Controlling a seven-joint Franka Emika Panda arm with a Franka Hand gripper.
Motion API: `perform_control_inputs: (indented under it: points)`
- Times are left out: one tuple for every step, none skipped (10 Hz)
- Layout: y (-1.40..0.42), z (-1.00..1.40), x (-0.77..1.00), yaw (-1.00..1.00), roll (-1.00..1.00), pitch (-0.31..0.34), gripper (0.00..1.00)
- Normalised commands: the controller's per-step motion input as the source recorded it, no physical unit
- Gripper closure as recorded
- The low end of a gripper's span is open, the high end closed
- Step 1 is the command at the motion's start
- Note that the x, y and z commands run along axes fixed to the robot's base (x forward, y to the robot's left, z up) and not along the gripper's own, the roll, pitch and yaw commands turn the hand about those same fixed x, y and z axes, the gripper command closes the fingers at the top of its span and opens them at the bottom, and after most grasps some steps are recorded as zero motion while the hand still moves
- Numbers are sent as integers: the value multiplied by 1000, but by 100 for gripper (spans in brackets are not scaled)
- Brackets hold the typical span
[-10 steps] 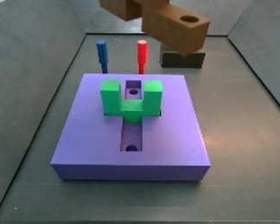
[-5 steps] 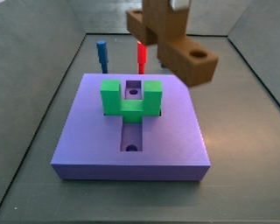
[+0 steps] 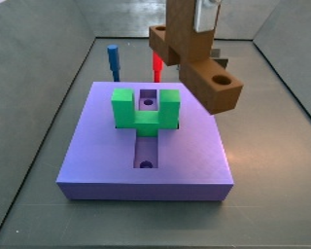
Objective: Pick up the brown object. Move up. Move to above the board. Insert the brown object.
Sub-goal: Insert the brown object.
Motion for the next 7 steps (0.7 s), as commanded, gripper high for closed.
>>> perform_control_inputs:
  points:
    - [0, -60, 0, -511, 101, 483, 100]
    - [0, -77, 0, -520, 89, 473, 100]
    - [-34, -57, 0, -640, 76, 396, 100]
    - [-51, -29, 0, -649, 50, 330, 100]
    - [0, -89, -117, -334, 0, 33, 100]
    - [0, -140, -314, -260, -86, -34, 100]
    - [0, -131, -417, -154, -194, -133, 100]
